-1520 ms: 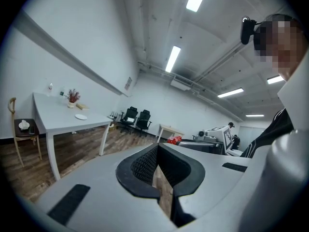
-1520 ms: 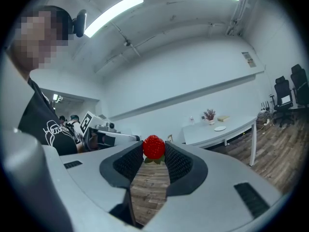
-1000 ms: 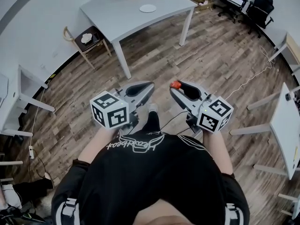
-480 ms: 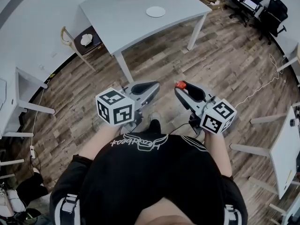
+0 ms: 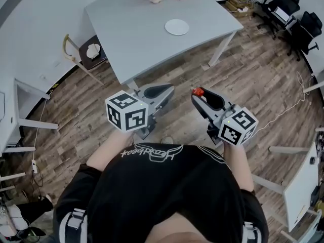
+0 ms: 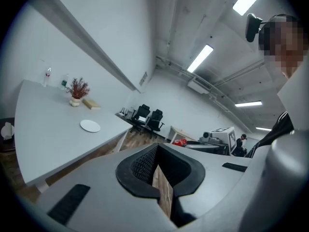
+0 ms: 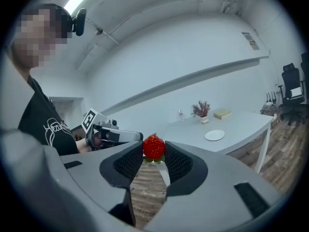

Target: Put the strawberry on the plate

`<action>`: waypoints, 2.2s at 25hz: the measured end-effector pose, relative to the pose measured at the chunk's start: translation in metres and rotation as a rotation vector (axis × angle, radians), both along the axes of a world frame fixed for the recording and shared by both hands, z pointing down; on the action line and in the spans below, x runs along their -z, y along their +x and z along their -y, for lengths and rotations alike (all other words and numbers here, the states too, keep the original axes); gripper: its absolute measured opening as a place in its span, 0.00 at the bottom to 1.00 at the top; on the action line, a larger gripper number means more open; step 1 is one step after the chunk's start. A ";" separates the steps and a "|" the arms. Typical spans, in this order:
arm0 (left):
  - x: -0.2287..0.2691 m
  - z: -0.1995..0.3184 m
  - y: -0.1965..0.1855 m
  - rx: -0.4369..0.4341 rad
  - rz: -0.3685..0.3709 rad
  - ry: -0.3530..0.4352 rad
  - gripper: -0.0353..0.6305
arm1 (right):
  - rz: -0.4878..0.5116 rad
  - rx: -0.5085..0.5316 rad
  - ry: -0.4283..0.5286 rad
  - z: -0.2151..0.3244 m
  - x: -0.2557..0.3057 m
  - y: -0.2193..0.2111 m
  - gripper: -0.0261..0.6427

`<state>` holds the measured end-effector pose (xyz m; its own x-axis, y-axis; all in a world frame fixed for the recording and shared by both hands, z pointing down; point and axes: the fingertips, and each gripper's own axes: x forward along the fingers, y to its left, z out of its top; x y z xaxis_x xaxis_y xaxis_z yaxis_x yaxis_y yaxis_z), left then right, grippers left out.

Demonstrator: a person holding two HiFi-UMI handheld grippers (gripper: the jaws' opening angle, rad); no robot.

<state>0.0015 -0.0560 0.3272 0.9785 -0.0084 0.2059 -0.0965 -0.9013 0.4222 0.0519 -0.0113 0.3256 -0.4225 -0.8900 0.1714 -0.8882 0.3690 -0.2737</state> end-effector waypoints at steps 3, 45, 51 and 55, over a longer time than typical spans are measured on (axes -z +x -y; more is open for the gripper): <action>0.004 0.021 0.011 0.012 -0.009 0.004 0.06 | -0.002 0.010 -0.002 0.020 0.000 0.010 0.24; -0.036 0.295 0.174 0.268 0.045 -0.103 0.06 | 0.048 0.248 -0.062 0.318 -0.018 0.182 0.24; -0.044 0.312 0.181 0.300 0.059 -0.115 0.06 | 0.029 0.279 -0.069 0.340 -0.025 0.191 0.24; -0.053 0.321 0.182 0.328 0.070 -0.126 0.06 | 0.078 0.311 -0.071 0.355 -0.026 0.193 0.24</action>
<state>0.1839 -0.3775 0.3797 0.9114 -0.2898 0.2922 -0.4048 -0.7587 0.5104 0.2449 -0.3666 0.3519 -0.6863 -0.7034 0.1849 -0.7115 0.5967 -0.3711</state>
